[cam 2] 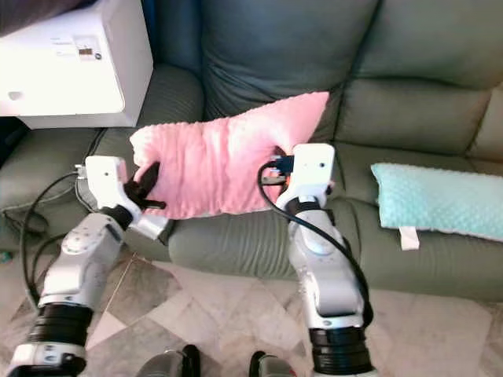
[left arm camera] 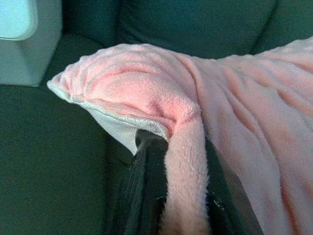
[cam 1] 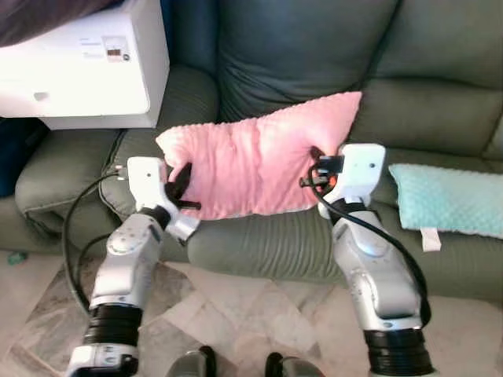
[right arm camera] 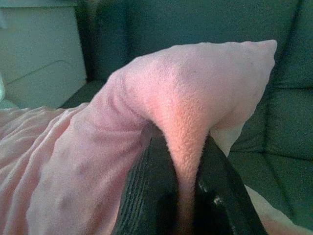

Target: Move the pillow to the sofa

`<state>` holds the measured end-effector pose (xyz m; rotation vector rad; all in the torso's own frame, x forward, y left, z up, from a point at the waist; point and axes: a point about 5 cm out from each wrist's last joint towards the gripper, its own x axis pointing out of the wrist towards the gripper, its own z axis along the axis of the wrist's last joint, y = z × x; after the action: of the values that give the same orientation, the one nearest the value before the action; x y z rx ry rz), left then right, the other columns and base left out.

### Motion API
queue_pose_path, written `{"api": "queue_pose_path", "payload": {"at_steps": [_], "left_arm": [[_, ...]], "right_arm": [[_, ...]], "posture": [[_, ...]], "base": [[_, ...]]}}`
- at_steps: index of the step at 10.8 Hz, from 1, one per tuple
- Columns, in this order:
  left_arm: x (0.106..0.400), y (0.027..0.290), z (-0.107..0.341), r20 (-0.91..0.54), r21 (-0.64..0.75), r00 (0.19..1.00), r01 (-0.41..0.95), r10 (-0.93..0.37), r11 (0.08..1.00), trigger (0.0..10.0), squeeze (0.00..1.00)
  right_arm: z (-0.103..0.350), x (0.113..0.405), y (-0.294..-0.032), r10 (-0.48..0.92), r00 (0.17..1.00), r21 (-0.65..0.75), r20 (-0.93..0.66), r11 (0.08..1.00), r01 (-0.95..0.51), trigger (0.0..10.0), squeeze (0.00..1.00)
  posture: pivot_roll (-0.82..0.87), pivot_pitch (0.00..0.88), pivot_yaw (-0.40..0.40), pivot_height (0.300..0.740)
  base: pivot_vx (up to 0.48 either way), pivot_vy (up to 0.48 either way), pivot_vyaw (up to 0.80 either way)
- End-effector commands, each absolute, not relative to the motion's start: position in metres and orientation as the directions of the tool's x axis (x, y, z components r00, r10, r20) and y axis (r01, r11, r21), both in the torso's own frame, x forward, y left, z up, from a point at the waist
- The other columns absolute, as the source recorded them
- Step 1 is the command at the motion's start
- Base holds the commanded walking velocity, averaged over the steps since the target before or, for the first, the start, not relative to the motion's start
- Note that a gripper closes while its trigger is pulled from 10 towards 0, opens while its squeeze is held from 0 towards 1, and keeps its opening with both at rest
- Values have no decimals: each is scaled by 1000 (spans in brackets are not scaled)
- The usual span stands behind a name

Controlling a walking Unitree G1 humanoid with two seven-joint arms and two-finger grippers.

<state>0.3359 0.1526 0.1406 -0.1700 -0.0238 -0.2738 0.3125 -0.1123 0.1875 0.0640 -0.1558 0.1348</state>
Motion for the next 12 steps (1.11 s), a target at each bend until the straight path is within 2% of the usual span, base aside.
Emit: {"api": "queue_pose_path", "payload": {"at_steps": [1,6,8,10,12], "left_arm": [[336,147,146,75,-155,952,305,-297,940,10000,0],[331,135,143,83,-187,941,338,-328,922,10000,0],[319,117,126,44,-208,927,372,-371,905,10000,0],[315,106,122,35,-208,916,398,-400,893,10000,0],[321,119,126,47,-190,940,341,-338,921,10000,0]], "right_arm": [[193,312,-116,112,975,56,191,991,-125,10000,0],[197,309,-130,55,974,-11,218,998,-54,10000,0],[181,296,-159,-22,986,-50,166,998,30,10000,0],[177,292,-165,-38,988,-57,152,997,47,10000,0],[179,294,-161,-24,987,-43,156,999,31,10000,0]], "posture": [[-80,184,-59,740],[-91,186,-59,740],[-106,194,-52,740],[-116,197,-48,740],[-114,199,-44,740]], "base": [[0,0,0],[0,0,0],[0,0,0],[0,0,0],[0,0,0]]}}
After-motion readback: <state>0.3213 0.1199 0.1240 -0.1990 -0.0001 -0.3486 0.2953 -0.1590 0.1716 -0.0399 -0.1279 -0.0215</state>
